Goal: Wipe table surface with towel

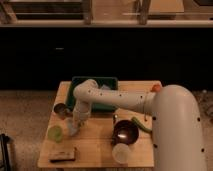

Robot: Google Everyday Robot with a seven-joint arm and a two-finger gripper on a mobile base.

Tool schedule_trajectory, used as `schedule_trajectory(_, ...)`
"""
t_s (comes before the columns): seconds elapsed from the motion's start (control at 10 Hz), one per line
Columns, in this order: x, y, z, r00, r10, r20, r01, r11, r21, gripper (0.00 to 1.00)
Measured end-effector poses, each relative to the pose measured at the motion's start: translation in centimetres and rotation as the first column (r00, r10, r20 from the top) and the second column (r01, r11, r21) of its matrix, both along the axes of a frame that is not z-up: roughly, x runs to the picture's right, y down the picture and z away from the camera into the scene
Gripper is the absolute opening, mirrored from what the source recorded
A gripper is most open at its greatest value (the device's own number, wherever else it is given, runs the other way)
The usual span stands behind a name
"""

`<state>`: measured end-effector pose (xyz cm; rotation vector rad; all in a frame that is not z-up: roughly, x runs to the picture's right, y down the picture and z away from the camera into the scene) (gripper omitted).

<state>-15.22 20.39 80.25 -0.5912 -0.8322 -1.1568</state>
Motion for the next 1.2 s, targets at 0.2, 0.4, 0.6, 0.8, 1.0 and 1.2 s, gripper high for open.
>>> schedule_trajectory(0.2, 1.2, 1.3, -1.2, 0.999, -0.025, 0.024, 0.025, 0.9996, -0.012, 0.01)
schedule_trajectory(0.4, 3.3, 3.0, -3.0, 0.998, -0.035, 0.045, 0.036, 0.9990, -0.027, 0.01)
schedule_trajectory(0.6, 4.7, 3.4, -3.5, 0.998, -0.027, 0.055, 0.029, 0.9990, -0.036, 0.01)
schedule_trajectory(0.8, 6.3, 3.3, -3.4, 0.999, -0.002, 0.048, 0.004, 0.9994, -0.034, 0.01)
schedule_trajectory(1.0, 8.0, 2.2, -2.8, 0.999, 0.043, 0.028, -0.043, 0.9990, 0.008, 0.01)
schedule_trajectory(1.2, 8.5, 0.5, -2.3, 0.996, 0.085, 0.013, -0.085, 0.9952, 0.047, 0.01)
